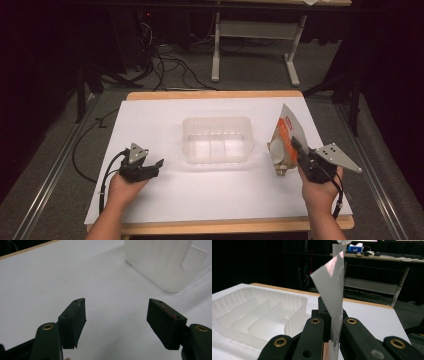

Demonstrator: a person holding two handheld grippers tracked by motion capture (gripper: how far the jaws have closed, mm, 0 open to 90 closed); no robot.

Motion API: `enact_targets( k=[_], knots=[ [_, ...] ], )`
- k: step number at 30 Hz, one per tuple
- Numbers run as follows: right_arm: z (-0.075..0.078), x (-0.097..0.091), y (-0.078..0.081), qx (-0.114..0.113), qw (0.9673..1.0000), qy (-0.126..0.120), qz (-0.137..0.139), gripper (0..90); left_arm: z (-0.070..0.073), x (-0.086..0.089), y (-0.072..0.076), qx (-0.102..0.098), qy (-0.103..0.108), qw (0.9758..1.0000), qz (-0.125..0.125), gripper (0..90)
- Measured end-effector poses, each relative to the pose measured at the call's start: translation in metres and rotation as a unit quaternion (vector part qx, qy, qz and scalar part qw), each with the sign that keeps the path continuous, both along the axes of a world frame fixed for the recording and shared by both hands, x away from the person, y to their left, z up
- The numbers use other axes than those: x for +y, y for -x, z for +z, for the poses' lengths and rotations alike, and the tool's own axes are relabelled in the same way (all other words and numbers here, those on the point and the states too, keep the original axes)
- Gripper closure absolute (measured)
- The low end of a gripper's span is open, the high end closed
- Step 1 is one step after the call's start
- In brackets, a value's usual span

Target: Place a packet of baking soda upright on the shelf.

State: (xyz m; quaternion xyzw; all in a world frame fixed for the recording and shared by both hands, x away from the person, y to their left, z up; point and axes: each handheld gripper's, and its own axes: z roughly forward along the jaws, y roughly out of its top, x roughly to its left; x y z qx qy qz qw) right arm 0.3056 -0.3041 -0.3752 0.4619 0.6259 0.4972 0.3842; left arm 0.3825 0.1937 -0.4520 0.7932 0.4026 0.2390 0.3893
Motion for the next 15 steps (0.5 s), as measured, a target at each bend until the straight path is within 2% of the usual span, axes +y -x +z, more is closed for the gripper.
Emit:
enact_targets(
  k=[6,15],
  knots=[
    [0.008,0.004,-0.005,-0.006,1.0000,-0.001,0.000,90.0,0.001,0.001,0.001,-0.004,0.003,1.0000,0.000,32.0],
    [0.030,0.007,-0.007,-0.020,0.9997,-0.010,0.002,90.0,0.002,0.002,0.001,-0.004,0.005,1.0000,-0.001,32.0]
  ],
)
